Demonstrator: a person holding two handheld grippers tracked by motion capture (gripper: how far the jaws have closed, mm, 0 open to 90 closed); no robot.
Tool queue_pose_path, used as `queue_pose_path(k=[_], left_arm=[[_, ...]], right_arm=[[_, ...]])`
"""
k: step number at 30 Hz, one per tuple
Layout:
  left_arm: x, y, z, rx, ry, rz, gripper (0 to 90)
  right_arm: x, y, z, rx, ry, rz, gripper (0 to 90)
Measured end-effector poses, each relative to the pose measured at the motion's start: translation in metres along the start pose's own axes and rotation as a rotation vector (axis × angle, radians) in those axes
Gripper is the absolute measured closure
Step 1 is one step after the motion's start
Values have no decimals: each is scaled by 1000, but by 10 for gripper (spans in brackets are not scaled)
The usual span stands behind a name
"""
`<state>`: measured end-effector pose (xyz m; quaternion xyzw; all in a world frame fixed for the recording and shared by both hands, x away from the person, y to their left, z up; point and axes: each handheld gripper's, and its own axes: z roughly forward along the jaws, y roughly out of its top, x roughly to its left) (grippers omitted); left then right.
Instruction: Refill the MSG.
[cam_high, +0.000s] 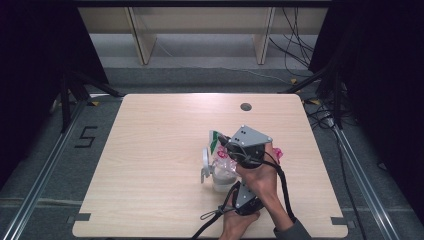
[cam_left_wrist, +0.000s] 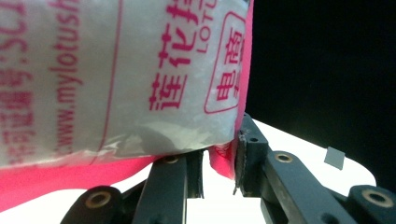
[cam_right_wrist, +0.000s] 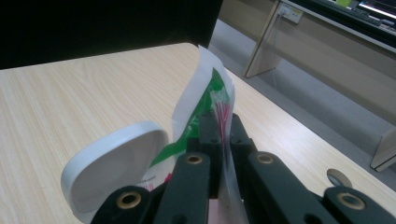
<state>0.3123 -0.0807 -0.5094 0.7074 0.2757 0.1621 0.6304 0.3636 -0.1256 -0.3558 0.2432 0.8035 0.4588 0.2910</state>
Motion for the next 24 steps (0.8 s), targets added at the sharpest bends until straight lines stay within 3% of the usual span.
queue_pose_path(k=[1,9,11,24], left_arm=[[0,1,-2,26,5,6,756],[0,0,-1,8,-9,2,756],[0,1,-2,25,8,6,756],[-1,0,-1,-5,4,0,756]], right_arm=[[0,0,0,-1,0,2,896],[2,1,0,4,3,6,896],[1,0,0,1,-1,0,895],[4,1,1,6,3,6,895]])
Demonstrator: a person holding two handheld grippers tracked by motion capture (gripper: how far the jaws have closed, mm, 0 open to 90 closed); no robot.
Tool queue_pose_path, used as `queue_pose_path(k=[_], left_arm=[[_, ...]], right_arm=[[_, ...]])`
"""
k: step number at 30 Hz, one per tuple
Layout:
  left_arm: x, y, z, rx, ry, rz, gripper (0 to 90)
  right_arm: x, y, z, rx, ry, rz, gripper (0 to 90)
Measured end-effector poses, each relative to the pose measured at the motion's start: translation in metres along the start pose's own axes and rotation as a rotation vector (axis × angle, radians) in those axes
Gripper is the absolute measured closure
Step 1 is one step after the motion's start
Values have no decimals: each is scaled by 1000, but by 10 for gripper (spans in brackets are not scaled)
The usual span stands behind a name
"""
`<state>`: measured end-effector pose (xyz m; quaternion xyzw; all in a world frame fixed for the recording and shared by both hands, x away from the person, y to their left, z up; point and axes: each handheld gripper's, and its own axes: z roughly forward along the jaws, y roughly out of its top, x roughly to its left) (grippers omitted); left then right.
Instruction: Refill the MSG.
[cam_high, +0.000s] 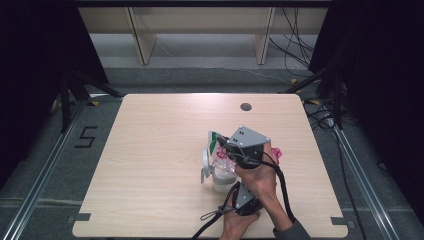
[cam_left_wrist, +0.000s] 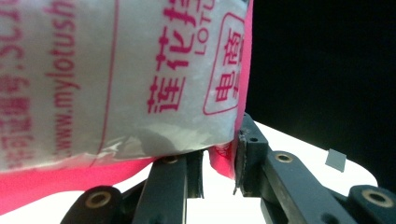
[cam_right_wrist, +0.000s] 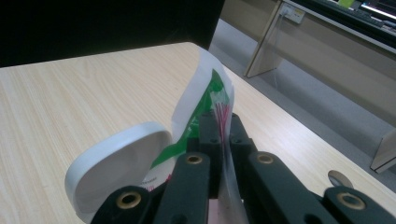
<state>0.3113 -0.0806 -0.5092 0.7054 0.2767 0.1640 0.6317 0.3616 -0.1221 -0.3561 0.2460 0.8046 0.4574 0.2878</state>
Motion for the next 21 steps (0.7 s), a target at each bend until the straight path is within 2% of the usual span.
queue_pose_path(k=[4,10,12,17,20,21], left_arm=[[0,0,0,-8,5,1,756],[0,0,1,-8,4,0,756],[1,0,0,5,-7,1,756],[0,0,0,-12,7,-1,756],[0,0,0,-11,5,-1,756],[1,0,-1,3,-8,-2,756]], right_arm=[[0,1,1,0,1,-22,895],[1,1,1,2,-3,-30,895],[1,0,2,3,-1,-27,895],[2,1,1,3,2,-29,894],[3,1,2,6,-6,-41,895],[4,1,3,9,-6,-40,895]])
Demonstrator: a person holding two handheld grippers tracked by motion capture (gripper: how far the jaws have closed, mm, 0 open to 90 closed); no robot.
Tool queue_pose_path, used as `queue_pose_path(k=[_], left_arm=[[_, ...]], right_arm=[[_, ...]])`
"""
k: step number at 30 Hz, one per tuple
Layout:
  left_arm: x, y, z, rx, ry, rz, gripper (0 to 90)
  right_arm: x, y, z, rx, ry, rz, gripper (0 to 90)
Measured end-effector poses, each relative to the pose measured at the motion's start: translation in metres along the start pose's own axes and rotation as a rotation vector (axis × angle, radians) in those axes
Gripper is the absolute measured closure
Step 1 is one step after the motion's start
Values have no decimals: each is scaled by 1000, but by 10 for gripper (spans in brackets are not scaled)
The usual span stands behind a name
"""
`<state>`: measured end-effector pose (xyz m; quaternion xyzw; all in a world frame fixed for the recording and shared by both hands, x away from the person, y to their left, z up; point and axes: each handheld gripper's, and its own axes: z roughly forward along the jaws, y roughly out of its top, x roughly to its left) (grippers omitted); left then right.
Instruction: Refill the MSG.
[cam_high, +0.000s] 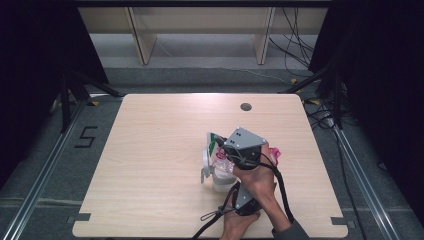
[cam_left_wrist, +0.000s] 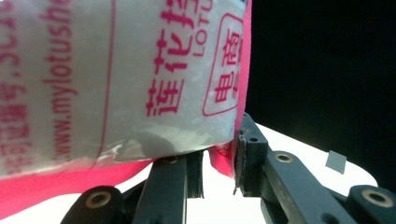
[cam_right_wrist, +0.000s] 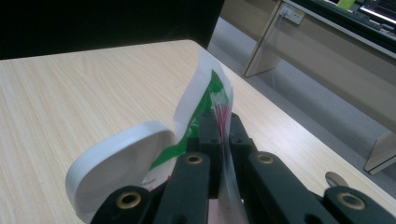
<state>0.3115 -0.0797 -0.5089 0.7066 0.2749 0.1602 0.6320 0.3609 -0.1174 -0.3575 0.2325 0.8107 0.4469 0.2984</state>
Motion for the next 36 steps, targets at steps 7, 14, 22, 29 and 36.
queue_pose_path(k=[7,14,22,29,36], left_arm=[[-1,0,0,-17,15,-2,756],[0,1,-1,-4,3,0,756],[0,0,-1,-5,4,1,756],[0,0,-1,-6,2,-4,756],[0,-1,0,-16,13,-7,756]], right_arm=[[-1,1,-2,-8,2,8,894],[-1,1,-1,-8,2,2,894],[0,1,0,0,2,8,894],[-1,1,1,-5,4,-4,894],[-1,1,2,-3,2,-3,894]])
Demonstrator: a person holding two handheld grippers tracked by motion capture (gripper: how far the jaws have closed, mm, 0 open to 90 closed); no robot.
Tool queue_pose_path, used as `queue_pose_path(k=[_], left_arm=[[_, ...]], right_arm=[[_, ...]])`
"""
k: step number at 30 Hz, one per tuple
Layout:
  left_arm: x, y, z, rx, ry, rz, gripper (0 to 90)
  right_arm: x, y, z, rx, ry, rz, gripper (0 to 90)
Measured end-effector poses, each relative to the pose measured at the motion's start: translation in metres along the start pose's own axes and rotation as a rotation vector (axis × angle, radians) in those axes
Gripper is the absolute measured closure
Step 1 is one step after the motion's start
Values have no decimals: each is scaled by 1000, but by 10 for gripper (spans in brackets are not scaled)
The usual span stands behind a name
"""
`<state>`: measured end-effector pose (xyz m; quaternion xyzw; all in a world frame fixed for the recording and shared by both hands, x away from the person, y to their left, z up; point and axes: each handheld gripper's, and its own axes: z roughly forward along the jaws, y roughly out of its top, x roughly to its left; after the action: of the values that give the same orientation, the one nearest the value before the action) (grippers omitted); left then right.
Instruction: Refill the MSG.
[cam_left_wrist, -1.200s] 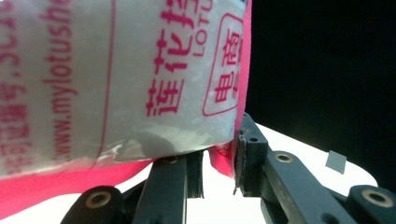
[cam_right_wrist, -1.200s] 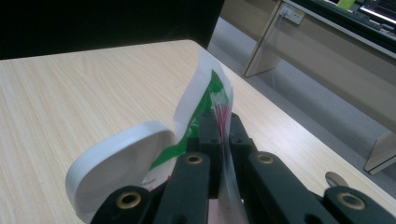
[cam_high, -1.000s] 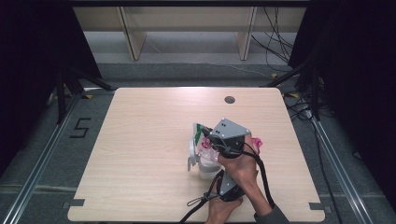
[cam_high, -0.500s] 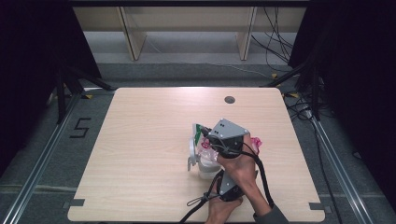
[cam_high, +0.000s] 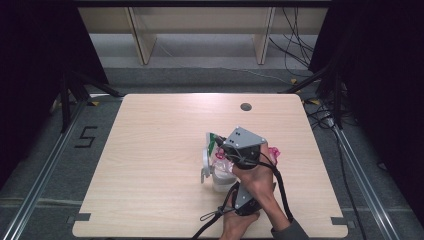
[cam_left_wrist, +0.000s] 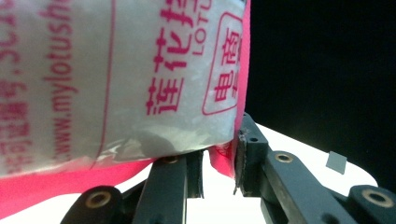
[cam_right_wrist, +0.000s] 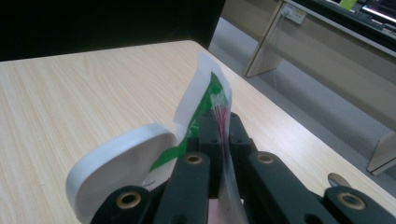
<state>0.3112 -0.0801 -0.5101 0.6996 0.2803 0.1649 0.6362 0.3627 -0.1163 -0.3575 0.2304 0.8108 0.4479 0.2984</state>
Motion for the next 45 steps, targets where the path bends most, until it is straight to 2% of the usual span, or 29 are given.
queue_pose_path(k=[4,5,8,11,14,18,19,23,36,37,38,40,42,45], left_arm=[[0,1,-2,7,-13,4,756],[0,0,-1,-5,-8,3,756],[0,1,-2,9,-9,4,755],[0,1,-1,-6,3,5,756],[0,1,-1,-2,2,6,756],[-1,1,-2,-7,4,5,756],[-1,1,-2,-7,3,5,756],[-1,1,-1,-5,3,6,755],[-1,1,-1,-6,3,5,755],[-1,1,-1,-5,3,6,756],[-1,1,-1,-4,3,7,755],[-1,0,-1,-2,3,7,755],[-1,0,-1,-3,3,7,756],[-1,1,0,-6,4,5,756]], right_arm=[[-1,1,-2,-7,5,10,894],[-1,1,-2,-5,5,10,894],[1,1,0,-2,1,0,894],[0,2,-2,-4,-3,-11,894],[2,1,-1,4,4,8,894],[1,2,-1,-5,5,-1,894],[2,2,-2,-3,3,13,894],[2,2,-1,-1,5,-2,894],[0,1,-2,-5,3,12,894],[-2,1,-2,-10,-6,-2,894],[-1,1,-2,-6,-3,19,894],[-1,1,-2,-4,-2,25,894],[-1,1,0,-3,0,3,894],[-1,1,-1,-7,3,5,894]])
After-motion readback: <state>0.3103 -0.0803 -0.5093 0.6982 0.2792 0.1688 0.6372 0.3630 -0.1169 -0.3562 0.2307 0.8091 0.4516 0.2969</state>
